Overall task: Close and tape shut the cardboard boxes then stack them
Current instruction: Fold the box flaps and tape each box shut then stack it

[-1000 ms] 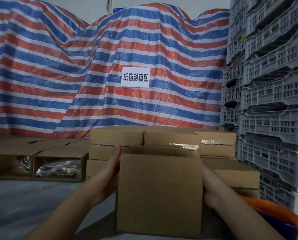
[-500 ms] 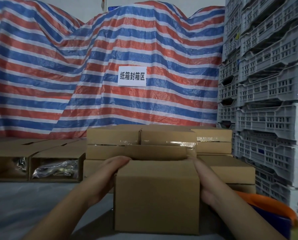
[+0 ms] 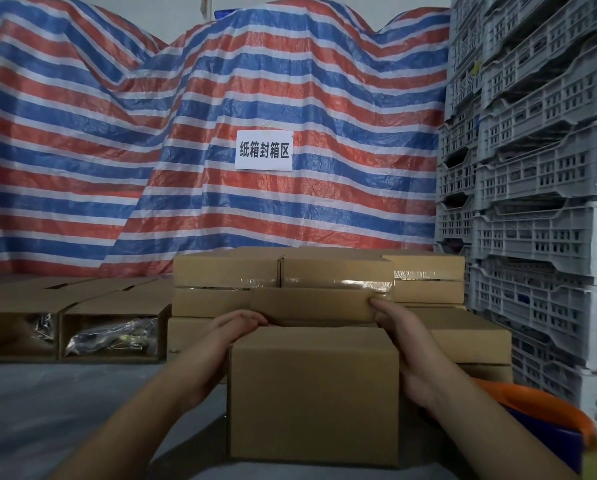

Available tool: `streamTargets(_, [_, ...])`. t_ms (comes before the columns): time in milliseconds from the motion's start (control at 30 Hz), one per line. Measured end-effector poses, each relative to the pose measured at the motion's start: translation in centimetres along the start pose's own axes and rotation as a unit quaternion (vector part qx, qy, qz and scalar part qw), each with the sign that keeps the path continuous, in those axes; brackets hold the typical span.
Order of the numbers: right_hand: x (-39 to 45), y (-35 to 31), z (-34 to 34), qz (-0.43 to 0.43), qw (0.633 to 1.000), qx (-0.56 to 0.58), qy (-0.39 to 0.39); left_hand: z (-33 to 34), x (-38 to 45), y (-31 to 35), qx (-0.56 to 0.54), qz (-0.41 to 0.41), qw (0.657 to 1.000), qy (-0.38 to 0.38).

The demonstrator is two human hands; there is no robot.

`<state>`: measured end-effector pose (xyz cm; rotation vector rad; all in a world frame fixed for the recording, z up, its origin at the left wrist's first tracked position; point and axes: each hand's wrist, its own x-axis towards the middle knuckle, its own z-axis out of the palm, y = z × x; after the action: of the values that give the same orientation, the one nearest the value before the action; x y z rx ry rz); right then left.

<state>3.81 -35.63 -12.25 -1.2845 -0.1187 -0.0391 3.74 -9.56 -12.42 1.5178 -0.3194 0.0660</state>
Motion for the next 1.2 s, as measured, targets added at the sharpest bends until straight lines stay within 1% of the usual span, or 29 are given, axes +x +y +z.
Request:
streamTargets(67, [-0.12, -0.23, -0.30, -0.009, 1.000, -0.011, -0.025, -0.09, 0.14, -0.11, -0.001, -0.001, 1.000, -0.002])
streamTargets(233, [-0.10, -0.50, -0.71, -0.015, 0.993, -0.096, -0.071, -0.10, 0.28, -0.27, -0.013, 0.017, 1.000, -0.002])
streamTargets(333, [0.13, -0.59, -0.85, -0.023, 0.992, -0.098, -0.075, -0.16, 0.44, -0.50, -0.044, 0.058, 0.997, 0.028])
streamTargets(467, [0.10, -0.56, -0.93, -0.032, 0.991, -0.097, -0.086, -0.02, 0.36, -0.40, -0.093, 0.092, 0.991, 0.007])
streamTargets(567, [0.03, -0.51, -0.82, -0.046, 0.991, -0.085, -0.091, -0.22, 0.24, -0.50, -0.065, 0.089, 0.994, 0.028])
streamTargets(667, [-0.04, -0.53, -0.54, -0.058, 0.991, -0.090, -0.075, -0.33, 0.00, -0.48, -0.025, 0.080, 0.996, 0.010])
streamTargets(767, [-0.10, -0.52, -0.34, -0.066, 0.991, -0.089, -0.074, -0.35, 0.12, -0.54, 0.000, 0.071, 0.997, 0.020])
streamTargets(967, [-0.45, -0.66, -0.30, -0.068, 0.987, -0.116, -0.087, -0.31, 0.47, -0.85, 0.009, 0.076, 0.997, 0.025])
streamTargets(1100, [-0.07, -0.42, -0.28, -0.063, 0.989, -0.116, -0.069, -0.44, 0.65, -1.00, 0.010, 0.078, 0.996, 0.033])
streamTargets(1200, [0.08, -0.41, -0.39, -0.058, 0.987, -0.130, -0.072, -0.45, 0.64, -0.99, 0.014, 0.078, 0.996, 0.029])
